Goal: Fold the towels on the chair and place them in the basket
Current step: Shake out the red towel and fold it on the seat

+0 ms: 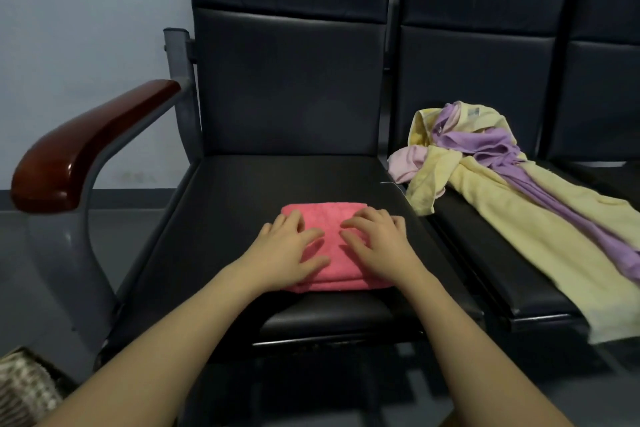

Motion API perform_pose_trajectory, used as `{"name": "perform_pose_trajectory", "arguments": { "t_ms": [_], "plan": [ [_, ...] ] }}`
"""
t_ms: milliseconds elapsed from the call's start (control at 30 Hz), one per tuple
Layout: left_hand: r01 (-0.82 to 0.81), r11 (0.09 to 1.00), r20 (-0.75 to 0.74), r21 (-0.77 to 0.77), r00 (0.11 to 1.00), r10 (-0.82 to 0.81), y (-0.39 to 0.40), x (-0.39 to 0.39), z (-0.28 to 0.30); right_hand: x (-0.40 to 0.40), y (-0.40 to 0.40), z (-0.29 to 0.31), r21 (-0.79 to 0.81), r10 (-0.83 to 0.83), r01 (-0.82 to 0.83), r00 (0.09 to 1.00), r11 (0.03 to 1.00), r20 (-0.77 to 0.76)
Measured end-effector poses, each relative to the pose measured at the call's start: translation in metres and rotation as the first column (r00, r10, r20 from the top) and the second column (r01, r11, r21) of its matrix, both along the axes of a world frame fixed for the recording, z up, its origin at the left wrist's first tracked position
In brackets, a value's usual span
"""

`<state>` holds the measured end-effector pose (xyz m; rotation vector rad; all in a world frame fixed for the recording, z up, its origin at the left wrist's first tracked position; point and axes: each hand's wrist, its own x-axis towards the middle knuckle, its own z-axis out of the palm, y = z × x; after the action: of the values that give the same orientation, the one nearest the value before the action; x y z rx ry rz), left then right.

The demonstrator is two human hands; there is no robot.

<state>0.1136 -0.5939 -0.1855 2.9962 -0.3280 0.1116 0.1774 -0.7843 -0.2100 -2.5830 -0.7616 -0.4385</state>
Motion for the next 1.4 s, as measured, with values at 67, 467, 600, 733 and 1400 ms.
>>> {"name": "perform_pose_trajectory", "arguments": {
  "t_ms": [67, 467, 600, 733, 1400],
  "plan": [
    [0.013, 0.999, 0.000, 0.038, 1.000, -0.013, 0.000, -0.012, -0.005, -0.013, -0.001, -0.003, 0.040, 0.095, -0.095, 0.995, 0.995, -0.016],
    [0.201, 0.969, 0.326, -0.146, 0.934, -0.145, 0.026, -0.044, -0.025, -0.050, -0.039, -0.019, 0.081, 0.096, -0.096, 0.995, 0.992, 0.004],
    [0.185, 0.976, 0.351, -0.113, 0.927, -0.135, 0.022, -0.049, -0.029, -0.051, -0.043, -0.026, 0.095, 0.062, -0.067, 0.997, 0.993, 0.055],
    [0.150, 0.980, 0.320, -0.132, 0.942, -0.101, 0.019, -0.050, -0.030, -0.055, -0.046, -0.019, 0.044, 0.041, -0.052, 0.975, 0.998, 0.219],
    [0.047, 0.913, 0.200, -0.406, 0.979, 0.039, 0.030, -0.040, -0.033, -0.047, -0.057, -0.023, 0.163, 0.018, 0.001, 0.993, 0.987, -0.115]
  ]
}}
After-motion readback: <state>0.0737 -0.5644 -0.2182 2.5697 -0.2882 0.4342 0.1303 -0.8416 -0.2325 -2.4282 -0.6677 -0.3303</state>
